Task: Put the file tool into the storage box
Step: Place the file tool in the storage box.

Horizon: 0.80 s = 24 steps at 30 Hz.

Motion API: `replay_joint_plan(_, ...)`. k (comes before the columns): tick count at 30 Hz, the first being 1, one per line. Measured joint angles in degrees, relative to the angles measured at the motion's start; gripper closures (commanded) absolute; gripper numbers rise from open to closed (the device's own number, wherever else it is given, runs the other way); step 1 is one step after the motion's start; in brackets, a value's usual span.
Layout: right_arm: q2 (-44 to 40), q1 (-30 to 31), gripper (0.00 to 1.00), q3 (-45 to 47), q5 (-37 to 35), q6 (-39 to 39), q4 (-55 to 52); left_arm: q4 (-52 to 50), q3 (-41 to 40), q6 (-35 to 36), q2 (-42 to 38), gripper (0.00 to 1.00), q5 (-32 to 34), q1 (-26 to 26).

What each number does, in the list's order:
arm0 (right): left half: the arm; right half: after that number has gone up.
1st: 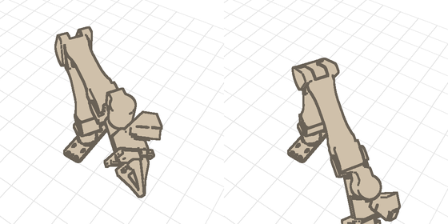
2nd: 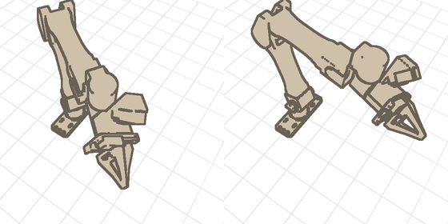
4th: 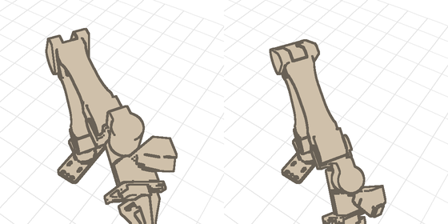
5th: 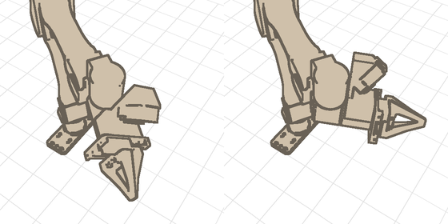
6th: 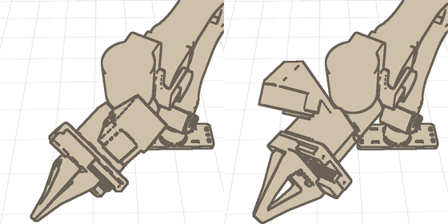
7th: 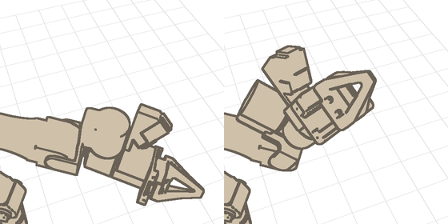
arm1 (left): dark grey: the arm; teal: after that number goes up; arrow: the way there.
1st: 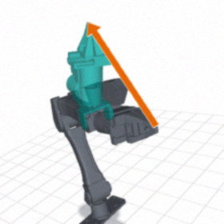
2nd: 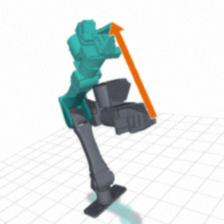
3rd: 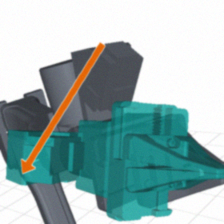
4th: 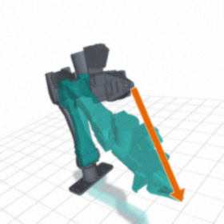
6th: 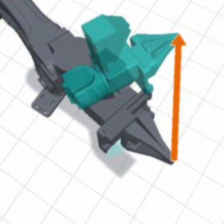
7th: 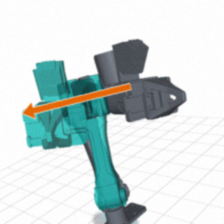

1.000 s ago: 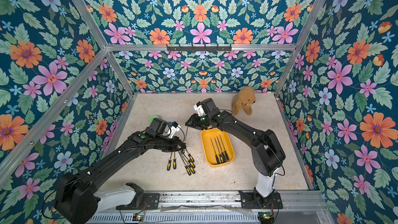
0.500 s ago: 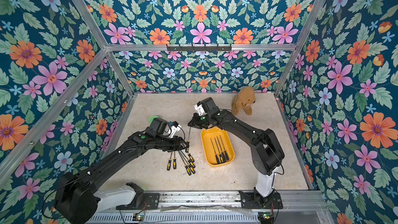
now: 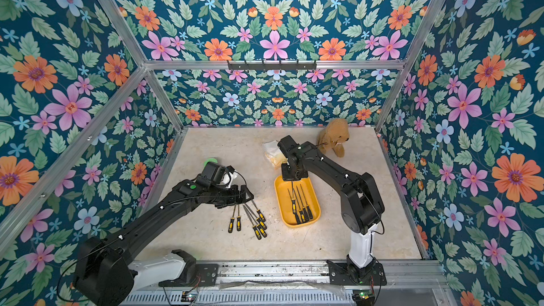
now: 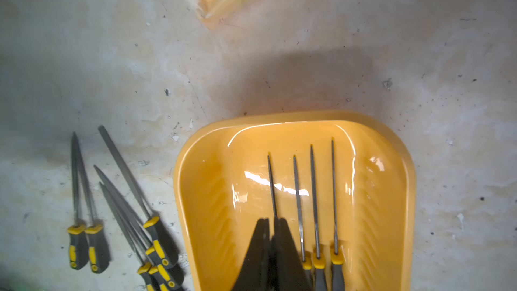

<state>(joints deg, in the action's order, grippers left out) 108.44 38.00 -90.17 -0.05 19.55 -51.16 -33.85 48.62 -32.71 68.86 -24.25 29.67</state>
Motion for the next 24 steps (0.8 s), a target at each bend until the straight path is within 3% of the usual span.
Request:
replay_joint_plan(8, 6.0, 4.1, 1.00, -1.0, -1.1, -1.3, -0.2, 0.4, -3.7, -1.4, -1.5, 0.03, 1.9, 0.0)
replay_joint_plan(24, 8.9, 5.7, 1.00, 3.0, -2.6, -1.3, 2.3, 0.8, -6.8, -2.9, -1.9, 0.03, 5.0, 0.0)
